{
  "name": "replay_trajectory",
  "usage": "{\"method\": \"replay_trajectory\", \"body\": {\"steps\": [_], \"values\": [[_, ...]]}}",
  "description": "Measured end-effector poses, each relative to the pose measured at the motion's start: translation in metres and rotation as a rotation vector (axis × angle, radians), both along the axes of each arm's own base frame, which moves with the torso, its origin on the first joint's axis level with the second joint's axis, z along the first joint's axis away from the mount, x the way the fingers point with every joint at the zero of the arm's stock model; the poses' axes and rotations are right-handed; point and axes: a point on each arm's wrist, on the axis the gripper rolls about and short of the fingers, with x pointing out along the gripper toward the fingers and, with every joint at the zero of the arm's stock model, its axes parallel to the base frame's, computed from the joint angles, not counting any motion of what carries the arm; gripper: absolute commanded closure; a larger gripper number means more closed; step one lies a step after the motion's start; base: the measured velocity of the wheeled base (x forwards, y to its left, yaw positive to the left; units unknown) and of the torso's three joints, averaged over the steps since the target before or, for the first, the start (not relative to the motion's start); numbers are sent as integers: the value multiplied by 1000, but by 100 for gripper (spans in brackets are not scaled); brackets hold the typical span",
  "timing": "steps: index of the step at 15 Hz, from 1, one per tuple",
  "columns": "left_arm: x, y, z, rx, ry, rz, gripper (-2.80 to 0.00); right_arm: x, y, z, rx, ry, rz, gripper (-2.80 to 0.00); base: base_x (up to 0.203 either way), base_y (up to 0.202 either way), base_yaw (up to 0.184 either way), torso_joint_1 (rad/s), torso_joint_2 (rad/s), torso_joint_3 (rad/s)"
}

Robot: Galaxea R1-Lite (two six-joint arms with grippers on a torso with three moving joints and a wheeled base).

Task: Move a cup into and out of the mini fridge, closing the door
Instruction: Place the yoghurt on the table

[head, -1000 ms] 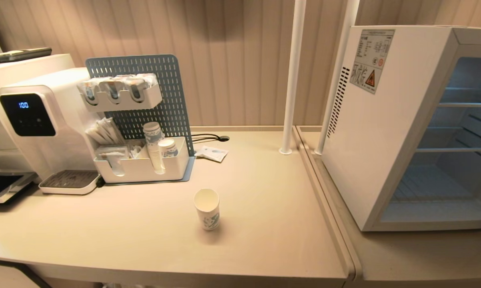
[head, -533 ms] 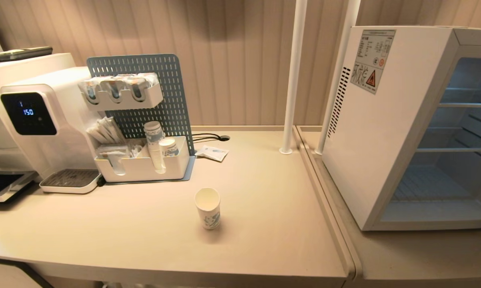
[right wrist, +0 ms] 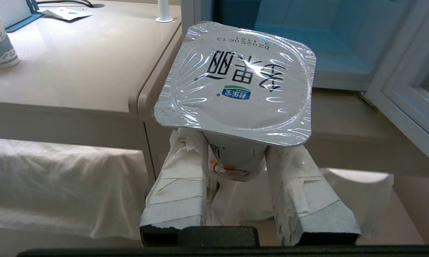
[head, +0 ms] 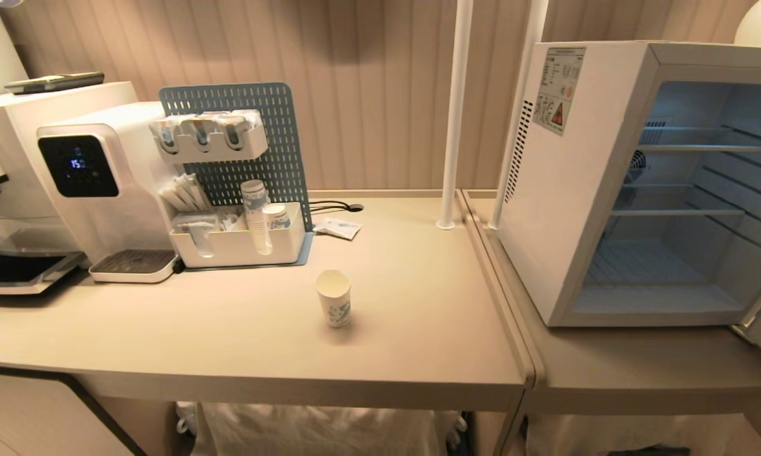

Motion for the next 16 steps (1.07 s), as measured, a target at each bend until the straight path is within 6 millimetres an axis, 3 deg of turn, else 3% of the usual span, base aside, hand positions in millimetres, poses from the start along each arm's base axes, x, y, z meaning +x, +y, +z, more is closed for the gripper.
{"method": "replay_trajectory", "body": {"steps": [2,11,16], "values": [[0,0,0,1,0,-1,0,0,0,0,0,0,1,0,-160,0,0,2,0,1],[0,0,0,-2,-2,1,0,0,0,0,0,0,1,0,0,0,0,0,0,0],[0,0,1,-11,-6,-4,0,0,0,0,0,0,1,0,4,129,-9,-1,5,0]]}}
